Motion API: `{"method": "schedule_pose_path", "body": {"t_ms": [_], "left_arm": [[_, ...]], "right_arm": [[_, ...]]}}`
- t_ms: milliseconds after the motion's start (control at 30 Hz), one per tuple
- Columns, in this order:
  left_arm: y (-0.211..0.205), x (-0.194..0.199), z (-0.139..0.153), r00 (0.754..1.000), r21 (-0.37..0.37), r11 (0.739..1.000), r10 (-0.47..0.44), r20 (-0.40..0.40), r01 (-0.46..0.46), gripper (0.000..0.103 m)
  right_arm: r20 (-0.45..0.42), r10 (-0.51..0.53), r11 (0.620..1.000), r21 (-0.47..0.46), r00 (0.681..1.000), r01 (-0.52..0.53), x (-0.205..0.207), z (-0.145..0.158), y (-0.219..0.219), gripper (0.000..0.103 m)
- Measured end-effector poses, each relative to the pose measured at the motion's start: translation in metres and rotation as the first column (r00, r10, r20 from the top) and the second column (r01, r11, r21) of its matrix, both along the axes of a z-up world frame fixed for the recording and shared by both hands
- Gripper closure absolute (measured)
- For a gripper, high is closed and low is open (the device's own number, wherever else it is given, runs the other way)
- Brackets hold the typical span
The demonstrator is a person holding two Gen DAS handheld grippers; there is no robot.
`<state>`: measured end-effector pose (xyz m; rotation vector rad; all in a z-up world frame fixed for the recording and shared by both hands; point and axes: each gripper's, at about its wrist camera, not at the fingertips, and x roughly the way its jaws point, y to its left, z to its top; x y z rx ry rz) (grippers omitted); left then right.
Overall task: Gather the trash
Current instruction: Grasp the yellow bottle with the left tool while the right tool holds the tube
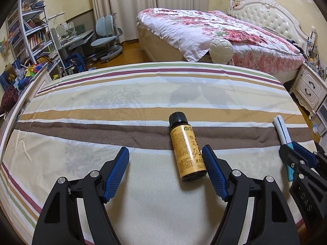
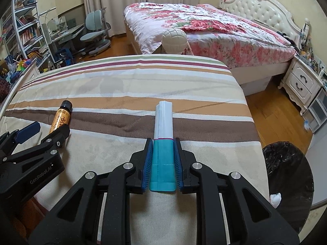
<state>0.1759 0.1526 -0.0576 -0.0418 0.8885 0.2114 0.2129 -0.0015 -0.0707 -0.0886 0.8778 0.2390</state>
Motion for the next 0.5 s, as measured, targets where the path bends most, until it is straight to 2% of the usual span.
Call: {"method": "schedule_pose_path", "body": {"t_ms": [67, 233, 333, 500], "left_arm": [[-0.0008, 0.0008, -0.0020, 1.000, -0.009, 1.000, -0.012, -0.010, 0.012, 0.048], [-0.0057, -0.0022, -0.0006, 0.999, -0.013, 0.999, -0.050, 0.001, 0.050, 0.063], [-0.0076, -0.0034, 0.0000, 0.998, -0.007, 0.998, -0.055, 0.004, 0.055, 0.078], [-0.0078, -0.0072, 0.0008, 0.997, -0.018, 0.997, -0.073, 0.008, 0.073, 0.078]], "right_arm": [[0.000, 0.000, 1.000, -0.001, 1.000, 0.000, -0.0008, -0.0001, 0.0008, 0.083], [0.003, 0.000, 1.000, -0.011, 1.000, 0.000, -0.0008, 0.0003, 0.0014, 0.083], [0.006, 0.002, 1.000, -0.021, 1.000, -0.002, -0.0023, 0.0002, 0.0033, 0.083], [0.006, 0.001, 1.000, -0.023, 1.000, -0.001, -0.0036, 0.0004, 0.0035, 0.083]]}}
